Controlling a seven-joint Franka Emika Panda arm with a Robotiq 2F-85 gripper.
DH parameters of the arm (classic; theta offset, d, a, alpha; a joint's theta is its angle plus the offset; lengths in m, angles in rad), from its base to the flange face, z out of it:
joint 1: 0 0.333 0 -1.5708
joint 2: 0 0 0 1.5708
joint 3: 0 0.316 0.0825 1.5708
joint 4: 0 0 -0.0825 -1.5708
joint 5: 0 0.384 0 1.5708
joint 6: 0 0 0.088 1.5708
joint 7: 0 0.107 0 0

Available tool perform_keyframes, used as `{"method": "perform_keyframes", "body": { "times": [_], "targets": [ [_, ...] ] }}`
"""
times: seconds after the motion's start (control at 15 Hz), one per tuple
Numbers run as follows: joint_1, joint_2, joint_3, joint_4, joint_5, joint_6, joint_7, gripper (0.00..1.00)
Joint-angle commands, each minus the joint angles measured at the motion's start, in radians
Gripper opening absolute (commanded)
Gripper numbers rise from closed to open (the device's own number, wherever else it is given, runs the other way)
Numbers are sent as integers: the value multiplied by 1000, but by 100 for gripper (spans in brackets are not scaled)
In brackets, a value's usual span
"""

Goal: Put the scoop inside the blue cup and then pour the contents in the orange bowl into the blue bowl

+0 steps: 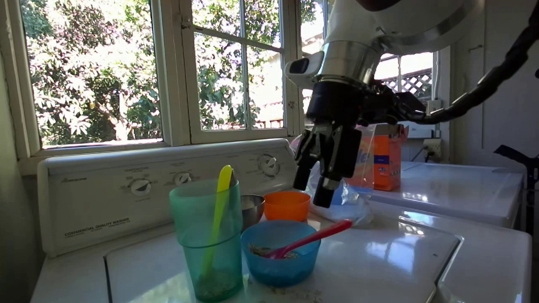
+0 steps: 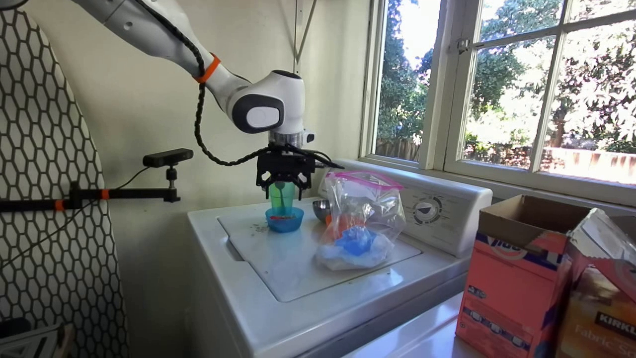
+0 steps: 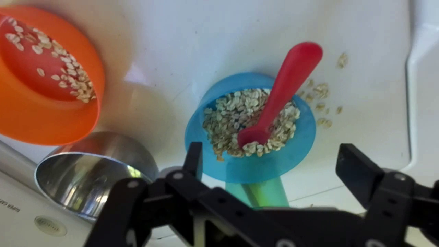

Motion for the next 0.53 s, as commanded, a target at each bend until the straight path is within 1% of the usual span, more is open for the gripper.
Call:
{"method": "perform_keyframes", "body": {
  "times": [0.0,0.27,0.33,0.4,0.47],
  "targets": [
    [15,-30,-20,-17,-69,-91,-37,100],
    [22,-31,-22,-28,-138,-114,-35,100],
    [24,-27,-23,-41,-172,-77,-3,100],
    [24,-23,-23,-48,-170,-67,-1,100],
    [26,-23,-22,-62,-195,-38,33,100]
  ]
}}
